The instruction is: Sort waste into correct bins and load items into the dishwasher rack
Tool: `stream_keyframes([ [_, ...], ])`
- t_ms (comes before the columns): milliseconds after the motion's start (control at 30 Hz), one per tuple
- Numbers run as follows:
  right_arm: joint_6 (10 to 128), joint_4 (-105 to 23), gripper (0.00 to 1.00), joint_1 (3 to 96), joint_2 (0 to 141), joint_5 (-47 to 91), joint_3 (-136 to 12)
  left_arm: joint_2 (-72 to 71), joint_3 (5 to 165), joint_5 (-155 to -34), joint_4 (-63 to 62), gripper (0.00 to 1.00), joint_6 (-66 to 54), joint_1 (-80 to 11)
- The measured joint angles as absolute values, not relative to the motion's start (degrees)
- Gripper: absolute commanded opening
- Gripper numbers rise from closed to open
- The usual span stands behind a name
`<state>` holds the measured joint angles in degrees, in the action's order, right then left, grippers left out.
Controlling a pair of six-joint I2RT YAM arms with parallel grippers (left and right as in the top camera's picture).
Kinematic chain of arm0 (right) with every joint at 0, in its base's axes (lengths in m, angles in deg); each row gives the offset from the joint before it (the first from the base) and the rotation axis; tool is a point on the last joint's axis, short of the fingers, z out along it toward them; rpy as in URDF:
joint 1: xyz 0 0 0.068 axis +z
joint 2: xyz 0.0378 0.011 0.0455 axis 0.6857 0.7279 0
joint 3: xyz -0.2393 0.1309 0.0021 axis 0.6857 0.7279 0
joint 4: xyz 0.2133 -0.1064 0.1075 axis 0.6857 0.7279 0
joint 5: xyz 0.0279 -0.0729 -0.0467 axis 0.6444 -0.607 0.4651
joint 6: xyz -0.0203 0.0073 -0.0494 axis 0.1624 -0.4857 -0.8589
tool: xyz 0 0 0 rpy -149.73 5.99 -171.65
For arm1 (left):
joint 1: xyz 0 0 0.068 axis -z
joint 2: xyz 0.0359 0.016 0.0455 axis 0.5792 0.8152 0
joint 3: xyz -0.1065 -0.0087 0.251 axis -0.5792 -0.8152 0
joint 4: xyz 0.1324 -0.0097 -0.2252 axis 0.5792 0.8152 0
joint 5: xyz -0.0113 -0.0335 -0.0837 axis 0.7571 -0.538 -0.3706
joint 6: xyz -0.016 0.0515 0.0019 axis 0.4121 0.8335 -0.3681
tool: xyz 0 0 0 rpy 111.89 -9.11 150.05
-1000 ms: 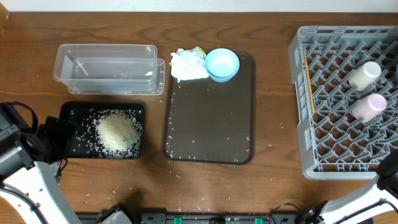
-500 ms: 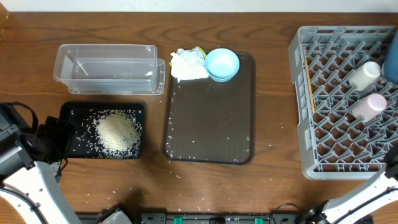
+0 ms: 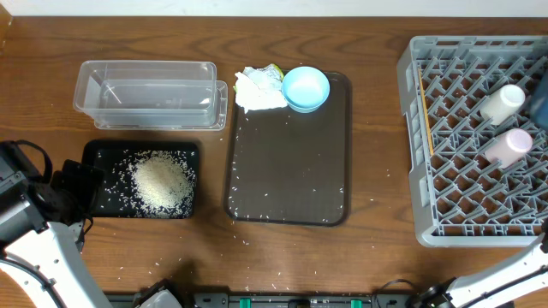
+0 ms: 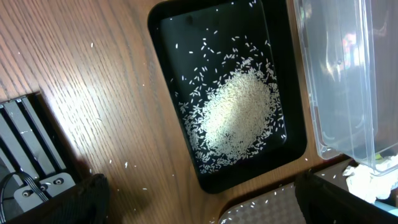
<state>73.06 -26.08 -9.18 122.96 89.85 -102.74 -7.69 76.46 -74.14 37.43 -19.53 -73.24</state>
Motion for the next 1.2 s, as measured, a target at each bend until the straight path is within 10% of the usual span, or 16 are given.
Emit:
stream_keyframes([
  [367, 71.7, -15.3, 0.53, -15.2, 122.9, 77.3, -102.0, -7.7, 76.5, -74.1, 37.4, 0.98, -19.5, -73.2],
  [1200, 74.1, -16.2, 0.43, -16.7, 104.3, 67.6, -101.8, -7.7, 76.5, -74.1, 37.4, 0.98, -19.5, -73.2],
])
